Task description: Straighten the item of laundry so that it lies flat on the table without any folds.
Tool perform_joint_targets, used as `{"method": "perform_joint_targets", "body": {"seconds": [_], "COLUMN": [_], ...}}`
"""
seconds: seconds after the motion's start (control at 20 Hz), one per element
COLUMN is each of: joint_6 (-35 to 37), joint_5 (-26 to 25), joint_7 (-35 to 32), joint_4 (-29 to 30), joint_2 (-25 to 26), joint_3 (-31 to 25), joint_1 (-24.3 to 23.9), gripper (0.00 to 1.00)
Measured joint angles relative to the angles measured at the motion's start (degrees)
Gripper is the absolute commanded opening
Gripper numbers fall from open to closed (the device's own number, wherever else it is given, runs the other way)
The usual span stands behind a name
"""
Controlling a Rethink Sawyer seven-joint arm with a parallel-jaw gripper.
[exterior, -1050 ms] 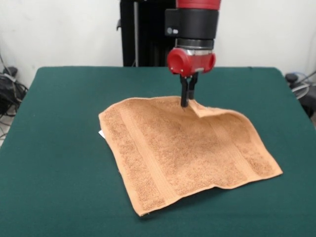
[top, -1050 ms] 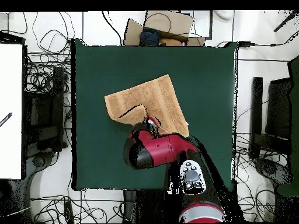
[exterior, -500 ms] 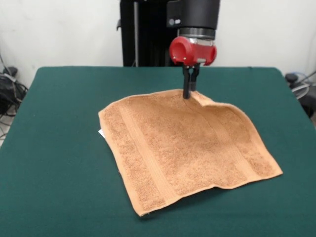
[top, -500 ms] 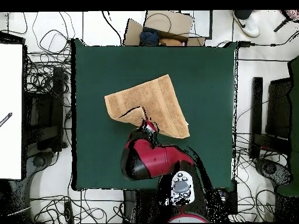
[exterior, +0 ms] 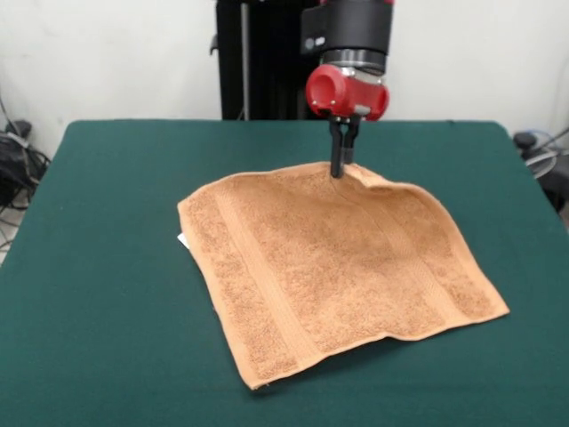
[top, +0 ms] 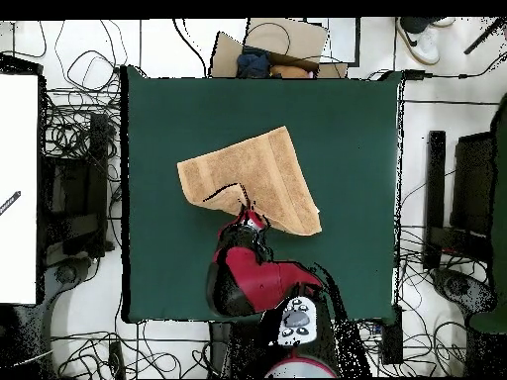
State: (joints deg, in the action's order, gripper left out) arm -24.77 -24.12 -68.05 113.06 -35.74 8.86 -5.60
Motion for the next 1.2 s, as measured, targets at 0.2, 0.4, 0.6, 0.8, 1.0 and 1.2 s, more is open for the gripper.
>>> {"method": "perform_joint_targets", "body": {"seconds": [0.2,0.4,0.6,0.8,1.0,1.2], "joint_6": [-2.06,-3.48,-3.49,-3.48,-3.47,-3.47], "joint_5": [0.65,1.38,1.77,2.05,2.32,3.19], "joint_7": [0.00,0.00,0.00,0.00,0.00,0.00], "joint_4": [0.04,0.86,1.94,3.79,5.27,6.42], "joint_2": [1.07,1.24,0.54,-1.46,-4.42,-7.41], "joint_3": [1.03,1.72,2.45,3.30,4.37,5.89], "joint_1": [0.28,0.33,0.68,1.58,3.09,5.38], "gripper": [0.00,0.00,0.00,0.00,0.00,0.00]}}
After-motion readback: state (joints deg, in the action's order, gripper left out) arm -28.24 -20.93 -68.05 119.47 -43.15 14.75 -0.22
